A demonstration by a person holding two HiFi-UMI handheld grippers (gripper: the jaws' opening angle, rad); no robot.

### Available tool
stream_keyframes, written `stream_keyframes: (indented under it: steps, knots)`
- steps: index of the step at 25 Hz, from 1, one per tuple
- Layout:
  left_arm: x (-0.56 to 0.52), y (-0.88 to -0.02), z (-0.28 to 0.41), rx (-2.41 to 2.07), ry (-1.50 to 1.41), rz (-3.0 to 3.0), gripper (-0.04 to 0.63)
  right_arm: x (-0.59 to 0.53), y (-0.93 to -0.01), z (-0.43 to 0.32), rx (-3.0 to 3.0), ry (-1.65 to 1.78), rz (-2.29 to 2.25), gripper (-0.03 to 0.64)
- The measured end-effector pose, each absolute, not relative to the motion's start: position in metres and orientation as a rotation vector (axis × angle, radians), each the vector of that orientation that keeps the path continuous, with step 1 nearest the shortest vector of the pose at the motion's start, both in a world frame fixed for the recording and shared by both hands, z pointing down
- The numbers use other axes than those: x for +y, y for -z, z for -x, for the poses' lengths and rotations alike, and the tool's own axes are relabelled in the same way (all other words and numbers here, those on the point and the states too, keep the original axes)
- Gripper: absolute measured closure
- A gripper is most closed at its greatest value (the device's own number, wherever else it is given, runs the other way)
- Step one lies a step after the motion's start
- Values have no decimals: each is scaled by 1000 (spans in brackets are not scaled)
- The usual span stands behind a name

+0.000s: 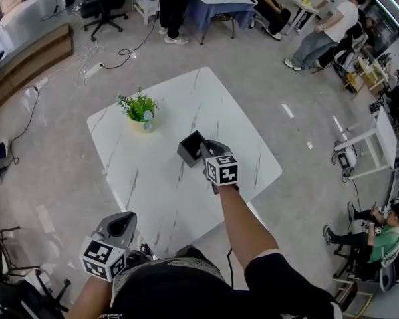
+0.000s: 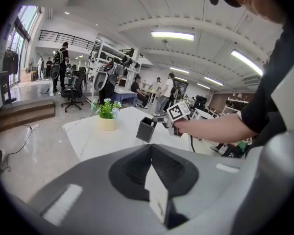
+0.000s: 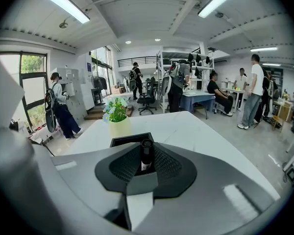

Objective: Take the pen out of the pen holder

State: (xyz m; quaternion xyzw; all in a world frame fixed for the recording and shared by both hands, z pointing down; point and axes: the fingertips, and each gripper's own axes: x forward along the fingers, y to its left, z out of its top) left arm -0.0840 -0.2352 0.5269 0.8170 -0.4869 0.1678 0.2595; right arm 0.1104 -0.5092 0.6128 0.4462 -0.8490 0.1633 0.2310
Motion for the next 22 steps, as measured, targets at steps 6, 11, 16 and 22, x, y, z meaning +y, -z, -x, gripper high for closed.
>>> stream_keyframes:
  steps: [6,11,16,22]
  knots:
    - [-233,-525,84,-1309,-452,-2234,538,-503,-607,-102,-2355,-451,-1219,552]
    - [-231,-524,85,-1295,-450,-2252,538,-500,-594,-100,-2370,-425,-1237,552]
    - [-229,-520,87,-1285,-435,-2276,538,-496,-575,-100,-2384,-391,-1261,552]
    - [-227,-517,88,-1264,-419,-2309,538,-489,-545,-103,-2401,-351,-1303,552]
